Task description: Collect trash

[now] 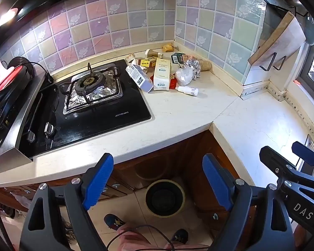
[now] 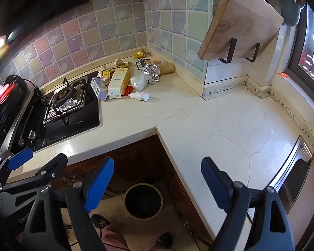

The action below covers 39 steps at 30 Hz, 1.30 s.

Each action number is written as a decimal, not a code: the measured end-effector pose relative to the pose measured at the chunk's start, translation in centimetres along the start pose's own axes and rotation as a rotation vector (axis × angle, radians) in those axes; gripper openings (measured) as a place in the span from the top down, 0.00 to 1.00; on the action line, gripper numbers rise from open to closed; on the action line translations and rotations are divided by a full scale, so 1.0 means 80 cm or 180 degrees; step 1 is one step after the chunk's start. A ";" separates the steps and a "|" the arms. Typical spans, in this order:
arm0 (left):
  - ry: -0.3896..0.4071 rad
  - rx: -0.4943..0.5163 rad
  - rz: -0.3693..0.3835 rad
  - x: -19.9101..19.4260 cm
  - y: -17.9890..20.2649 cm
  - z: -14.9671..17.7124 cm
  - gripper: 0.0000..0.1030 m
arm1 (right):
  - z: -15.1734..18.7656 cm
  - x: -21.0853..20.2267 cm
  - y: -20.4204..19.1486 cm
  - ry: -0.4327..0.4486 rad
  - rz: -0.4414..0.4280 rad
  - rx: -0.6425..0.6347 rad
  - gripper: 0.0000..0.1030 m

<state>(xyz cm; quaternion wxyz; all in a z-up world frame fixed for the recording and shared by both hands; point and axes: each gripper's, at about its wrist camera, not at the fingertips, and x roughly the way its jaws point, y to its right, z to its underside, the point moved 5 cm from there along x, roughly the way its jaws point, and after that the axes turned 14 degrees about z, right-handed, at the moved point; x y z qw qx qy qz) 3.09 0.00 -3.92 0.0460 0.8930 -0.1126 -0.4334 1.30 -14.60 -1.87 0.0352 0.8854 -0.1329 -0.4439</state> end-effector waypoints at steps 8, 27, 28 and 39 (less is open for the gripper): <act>-0.0006 -0.0019 0.0019 0.001 0.002 -0.001 0.17 | 0.002 -0.001 -0.004 -0.0007 0.0012 -0.0009 0.16; -0.0009 -0.0037 0.0045 0.005 0.003 0.001 0.17 | -0.002 0.002 0.002 -0.0006 0.0086 -0.0031 0.18; -0.0010 -0.0033 0.0045 0.006 0.004 0.002 0.17 | -0.003 0.002 0.003 -0.0003 0.0090 -0.0031 0.18; -0.0020 0.0017 0.0056 0.013 0.012 -0.006 0.17 | -0.002 0.001 0.007 0.0023 0.0141 -0.0025 0.19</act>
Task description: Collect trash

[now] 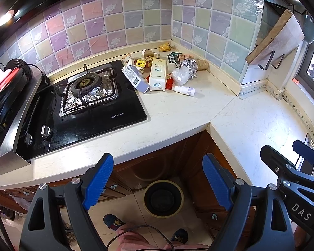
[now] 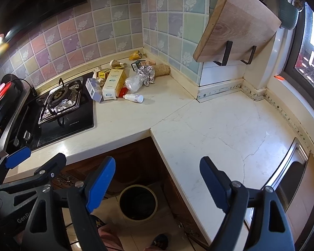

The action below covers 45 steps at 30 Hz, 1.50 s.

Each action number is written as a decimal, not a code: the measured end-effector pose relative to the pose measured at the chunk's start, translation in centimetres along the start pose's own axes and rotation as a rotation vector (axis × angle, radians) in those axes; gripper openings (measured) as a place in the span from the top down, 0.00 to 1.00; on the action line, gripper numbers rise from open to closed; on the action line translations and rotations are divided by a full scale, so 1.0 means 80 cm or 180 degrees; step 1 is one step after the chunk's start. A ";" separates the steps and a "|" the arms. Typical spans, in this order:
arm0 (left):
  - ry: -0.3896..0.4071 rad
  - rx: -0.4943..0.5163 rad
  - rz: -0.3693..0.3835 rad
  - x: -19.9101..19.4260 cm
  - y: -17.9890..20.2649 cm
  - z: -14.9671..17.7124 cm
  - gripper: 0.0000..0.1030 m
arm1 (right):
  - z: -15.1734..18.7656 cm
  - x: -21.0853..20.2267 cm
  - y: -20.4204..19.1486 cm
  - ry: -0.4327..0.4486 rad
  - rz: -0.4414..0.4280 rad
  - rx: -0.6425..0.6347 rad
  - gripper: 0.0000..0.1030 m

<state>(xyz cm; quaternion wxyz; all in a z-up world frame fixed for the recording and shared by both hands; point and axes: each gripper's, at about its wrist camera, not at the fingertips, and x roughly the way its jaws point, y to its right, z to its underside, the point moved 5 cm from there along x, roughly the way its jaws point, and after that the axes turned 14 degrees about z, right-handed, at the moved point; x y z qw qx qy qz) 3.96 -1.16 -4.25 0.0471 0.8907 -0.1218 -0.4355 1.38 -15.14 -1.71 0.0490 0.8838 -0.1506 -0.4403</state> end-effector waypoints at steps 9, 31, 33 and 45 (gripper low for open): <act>0.0009 0.0020 0.0000 0.000 0.004 0.002 0.17 | 0.001 0.001 0.002 0.0001 -0.0005 0.0002 0.19; 0.0085 -0.0023 -0.0064 -0.017 0.003 0.008 0.17 | 0.009 -0.010 0.005 0.0079 -0.0113 -0.0010 0.20; 0.0117 -0.0033 -0.0088 -0.023 0.004 0.012 0.17 | 0.009 -0.012 0.005 0.0105 -0.0131 -0.0018 0.20; 0.0198 -0.0090 -0.0186 -0.045 0.011 0.024 0.17 | 0.010 -0.023 0.011 0.0183 -0.0271 -0.0049 0.20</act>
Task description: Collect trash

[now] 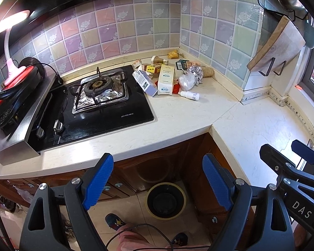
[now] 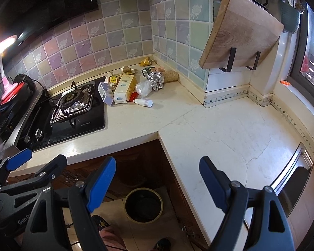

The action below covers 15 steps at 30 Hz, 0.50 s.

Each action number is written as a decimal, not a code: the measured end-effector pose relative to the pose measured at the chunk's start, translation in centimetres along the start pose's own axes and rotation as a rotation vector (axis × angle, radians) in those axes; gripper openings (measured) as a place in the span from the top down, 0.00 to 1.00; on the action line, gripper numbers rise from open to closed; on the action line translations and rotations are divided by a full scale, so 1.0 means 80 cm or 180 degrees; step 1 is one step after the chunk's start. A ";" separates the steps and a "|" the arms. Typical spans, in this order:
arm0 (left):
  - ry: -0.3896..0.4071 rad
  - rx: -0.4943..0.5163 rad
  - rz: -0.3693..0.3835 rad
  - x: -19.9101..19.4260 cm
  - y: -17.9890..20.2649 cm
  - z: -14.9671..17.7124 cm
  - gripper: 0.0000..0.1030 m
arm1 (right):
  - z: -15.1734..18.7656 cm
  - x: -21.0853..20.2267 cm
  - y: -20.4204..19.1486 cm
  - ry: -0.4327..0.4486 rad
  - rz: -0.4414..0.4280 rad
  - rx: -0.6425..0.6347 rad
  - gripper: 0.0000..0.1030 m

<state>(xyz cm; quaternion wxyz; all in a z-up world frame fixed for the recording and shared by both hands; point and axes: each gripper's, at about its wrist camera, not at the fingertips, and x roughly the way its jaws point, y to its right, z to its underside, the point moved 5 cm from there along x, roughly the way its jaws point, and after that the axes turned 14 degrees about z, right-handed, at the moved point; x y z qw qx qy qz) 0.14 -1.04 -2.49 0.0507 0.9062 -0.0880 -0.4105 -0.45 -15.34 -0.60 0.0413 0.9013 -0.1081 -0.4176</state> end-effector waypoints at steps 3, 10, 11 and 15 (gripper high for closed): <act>0.0014 -0.0004 -0.0018 -0.005 0.000 0.000 0.17 | 0.001 -0.003 0.002 0.0019 -0.0029 -0.0002 0.20; -0.0023 -0.0006 -0.0041 -0.008 0.002 0.001 0.17 | 0.002 -0.001 0.006 -0.0026 -0.0083 0.0035 0.20; -0.0040 -0.0013 -0.0041 -0.009 0.001 0.002 0.17 | 0.001 0.000 0.006 -0.0050 -0.0099 0.0040 0.20; -0.0063 -0.0015 -0.0067 -0.016 -0.002 -0.005 0.17 | -0.004 0.003 0.000 -0.0101 -0.0163 0.0052 0.20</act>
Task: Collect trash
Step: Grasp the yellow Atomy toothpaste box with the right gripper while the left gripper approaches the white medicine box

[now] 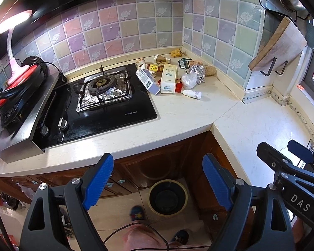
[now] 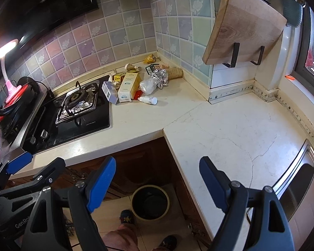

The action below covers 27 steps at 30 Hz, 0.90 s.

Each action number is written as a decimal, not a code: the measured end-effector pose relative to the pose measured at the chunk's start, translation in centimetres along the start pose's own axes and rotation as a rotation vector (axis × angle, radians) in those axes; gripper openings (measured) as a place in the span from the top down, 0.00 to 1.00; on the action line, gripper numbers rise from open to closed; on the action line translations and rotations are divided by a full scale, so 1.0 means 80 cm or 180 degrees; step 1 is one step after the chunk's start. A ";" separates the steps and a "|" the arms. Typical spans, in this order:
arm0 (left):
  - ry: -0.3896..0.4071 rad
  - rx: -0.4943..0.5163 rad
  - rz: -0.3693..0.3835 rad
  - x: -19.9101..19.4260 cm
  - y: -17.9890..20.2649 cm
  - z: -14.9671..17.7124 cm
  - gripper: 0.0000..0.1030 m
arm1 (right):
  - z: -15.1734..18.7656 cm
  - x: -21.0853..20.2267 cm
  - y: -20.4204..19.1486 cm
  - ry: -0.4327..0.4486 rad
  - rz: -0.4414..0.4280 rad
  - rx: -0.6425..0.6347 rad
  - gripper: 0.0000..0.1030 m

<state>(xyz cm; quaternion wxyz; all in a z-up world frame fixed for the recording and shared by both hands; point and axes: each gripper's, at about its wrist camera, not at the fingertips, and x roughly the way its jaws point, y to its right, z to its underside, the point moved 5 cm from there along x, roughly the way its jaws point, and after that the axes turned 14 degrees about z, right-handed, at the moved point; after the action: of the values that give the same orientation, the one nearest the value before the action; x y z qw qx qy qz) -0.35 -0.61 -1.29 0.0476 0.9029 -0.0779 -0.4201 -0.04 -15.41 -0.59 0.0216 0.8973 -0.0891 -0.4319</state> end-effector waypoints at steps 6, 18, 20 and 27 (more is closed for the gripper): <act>-0.0021 -0.0009 0.0063 0.014 -0.012 -0.023 0.17 | -0.010 0.011 -0.012 -0.0013 0.0021 -0.0014 0.21; -0.0302 -0.0068 0.0422 0.108 -0.076 -0.128 0.17 | -0.082 0.083 -0.037 -0.0153 0.0080 0.0328 0.26; -0.0365 -0.0142 0.0479 0.133 -0.096 -0.150 0.17 | -0.101 0.102 -0.048 -0.0147 0.0098 0.0333 0.27; -0.0623 -0.0437 0.0811 0.243 -0.167 -0.220 0.18 | -0.176 0.188 -0.106 -0.0322 -0.0211 0.0311 0.37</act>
<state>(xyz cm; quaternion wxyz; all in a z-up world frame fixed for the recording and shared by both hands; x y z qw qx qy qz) 26.82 9.33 -6.62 0.1543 0.8351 -0.1671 -0.5009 21.34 -10.33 -4.36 -0.0411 0.8768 -0.0812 -0.4722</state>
